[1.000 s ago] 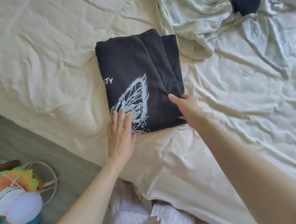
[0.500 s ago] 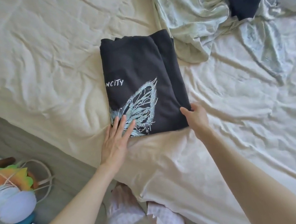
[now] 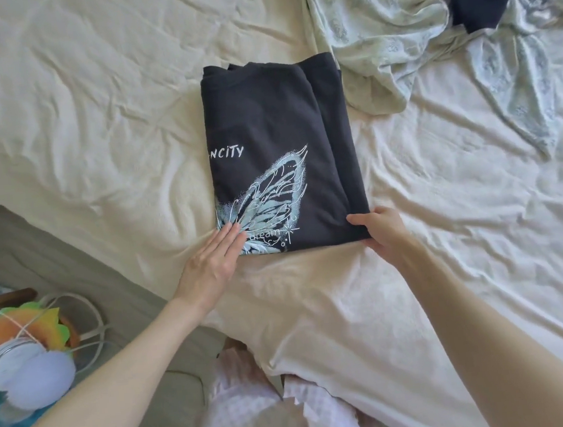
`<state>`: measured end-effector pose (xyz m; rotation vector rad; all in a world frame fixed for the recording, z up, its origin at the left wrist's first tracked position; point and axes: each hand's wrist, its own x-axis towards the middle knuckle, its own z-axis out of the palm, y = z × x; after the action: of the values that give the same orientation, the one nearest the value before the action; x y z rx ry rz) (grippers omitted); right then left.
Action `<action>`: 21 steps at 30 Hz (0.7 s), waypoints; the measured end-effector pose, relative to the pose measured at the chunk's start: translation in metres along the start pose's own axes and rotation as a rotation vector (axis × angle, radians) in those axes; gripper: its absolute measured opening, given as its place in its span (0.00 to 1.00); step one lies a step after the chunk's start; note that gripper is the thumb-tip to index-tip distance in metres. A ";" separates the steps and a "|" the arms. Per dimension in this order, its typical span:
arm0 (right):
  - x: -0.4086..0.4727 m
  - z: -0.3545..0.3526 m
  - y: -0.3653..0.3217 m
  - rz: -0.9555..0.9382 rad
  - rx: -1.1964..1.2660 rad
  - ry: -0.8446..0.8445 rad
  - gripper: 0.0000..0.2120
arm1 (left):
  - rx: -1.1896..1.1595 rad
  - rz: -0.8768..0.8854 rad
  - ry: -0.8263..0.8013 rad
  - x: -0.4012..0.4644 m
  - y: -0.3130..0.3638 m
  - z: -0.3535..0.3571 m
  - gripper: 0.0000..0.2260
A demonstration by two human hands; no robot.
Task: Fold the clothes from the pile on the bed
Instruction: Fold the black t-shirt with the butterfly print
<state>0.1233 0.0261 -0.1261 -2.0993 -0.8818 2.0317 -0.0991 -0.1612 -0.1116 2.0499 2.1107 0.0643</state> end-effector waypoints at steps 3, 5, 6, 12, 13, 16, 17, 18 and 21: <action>-0.016 -0.004 0.006 0.114 0.092 -0.108 0.05 | -0.193 -0.027 -0.095 -0.010 -0.005 -0.021 0.24; -0.035 -0.006 0.016 0.178 0.022 -0.121 0.05 | -0.353 -0.150 -0.206 -0.022 -0.002 -0.036 0.22; -0.046 -0.007 0.024 0.198 -0.012 -0.107 0.05 | -0.419 -0.233 -0.268 -0.030 0.000 -0.042 0.20; -0.108 -0.025 0.067 0.360 -0.092 -0.071 0.05 | -0.538 -0.419 -0.514 -0.071 0.019 -0.068 0.14; -0.113 -0.027 0.067 0.373 -0.063 -0.085 0.06 | -0.548 -0.427 -0.521 -0.075 0.017 -0.070 0.12; -0.118 -0.026 0.052 0.347 0.006 -0.109 0.03 | -0.595 -0.478 -0.433 -0.069 0.005 -0.076 0.08; -0.116 -0.023 0.043 0.322 0.017 -0.103 0.02 | -0.610 -0.495 -0.378 -0.061 0.000 -0.078 0.07; -0.113 -0.019 0.032 0.294 0.034 -0.091 0.01 | -0.637 -0.512 -0.314 -0.051 -0.005 -0.080 0.05; -0.101 -0.010 -0.003 0.234 0.095 -0.064 0.01 | -0.732 -0.570 -0.137 -0.014 -0.017 -0.083 0.04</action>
<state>0.1368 -0.0145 -0.0342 -2.1869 -0.5559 2.2138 -0.1300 -0.1671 -0.0320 0.9902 2.0691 0.5044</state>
